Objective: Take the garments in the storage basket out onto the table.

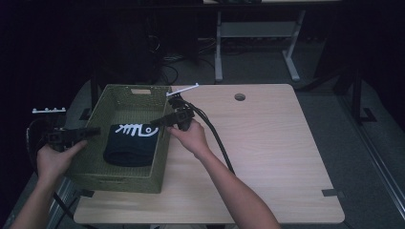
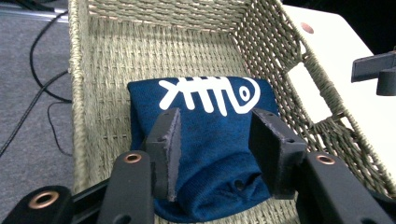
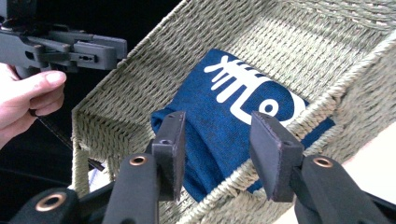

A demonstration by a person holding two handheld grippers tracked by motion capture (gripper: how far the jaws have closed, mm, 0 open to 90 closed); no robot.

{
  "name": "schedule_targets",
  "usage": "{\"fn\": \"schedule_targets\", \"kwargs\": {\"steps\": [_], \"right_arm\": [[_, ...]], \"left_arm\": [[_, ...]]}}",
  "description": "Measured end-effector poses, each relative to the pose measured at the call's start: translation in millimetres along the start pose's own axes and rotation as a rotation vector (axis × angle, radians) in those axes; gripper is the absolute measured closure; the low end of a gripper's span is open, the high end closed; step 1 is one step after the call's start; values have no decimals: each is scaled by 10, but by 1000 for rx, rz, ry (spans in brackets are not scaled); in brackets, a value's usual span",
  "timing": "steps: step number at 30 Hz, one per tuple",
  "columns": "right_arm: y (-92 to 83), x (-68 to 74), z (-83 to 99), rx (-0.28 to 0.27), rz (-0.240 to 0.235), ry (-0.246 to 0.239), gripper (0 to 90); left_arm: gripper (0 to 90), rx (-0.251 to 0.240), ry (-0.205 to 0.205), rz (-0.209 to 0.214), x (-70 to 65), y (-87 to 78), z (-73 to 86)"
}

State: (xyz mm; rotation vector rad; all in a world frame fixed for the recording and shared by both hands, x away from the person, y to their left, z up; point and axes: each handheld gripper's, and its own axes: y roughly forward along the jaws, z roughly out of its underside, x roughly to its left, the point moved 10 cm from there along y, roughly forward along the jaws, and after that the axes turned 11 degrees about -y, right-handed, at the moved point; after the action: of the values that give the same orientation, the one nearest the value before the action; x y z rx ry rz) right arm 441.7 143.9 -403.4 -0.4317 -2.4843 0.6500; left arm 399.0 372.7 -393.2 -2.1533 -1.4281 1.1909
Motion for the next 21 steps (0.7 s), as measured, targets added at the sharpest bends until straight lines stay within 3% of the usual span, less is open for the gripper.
{"fn": "schedule_targets", "kwargs": {"steps": [10, 21], "right_arm": [[-277, -66, 20, -34, -7, -1, 482], [-556, -158, 50, -63, 13, 4, 438]], "left_arm": [[489, -30, 14, 13, -266, -159, 111], [439, -48, 20, 38, -488, -145, 158]]}}
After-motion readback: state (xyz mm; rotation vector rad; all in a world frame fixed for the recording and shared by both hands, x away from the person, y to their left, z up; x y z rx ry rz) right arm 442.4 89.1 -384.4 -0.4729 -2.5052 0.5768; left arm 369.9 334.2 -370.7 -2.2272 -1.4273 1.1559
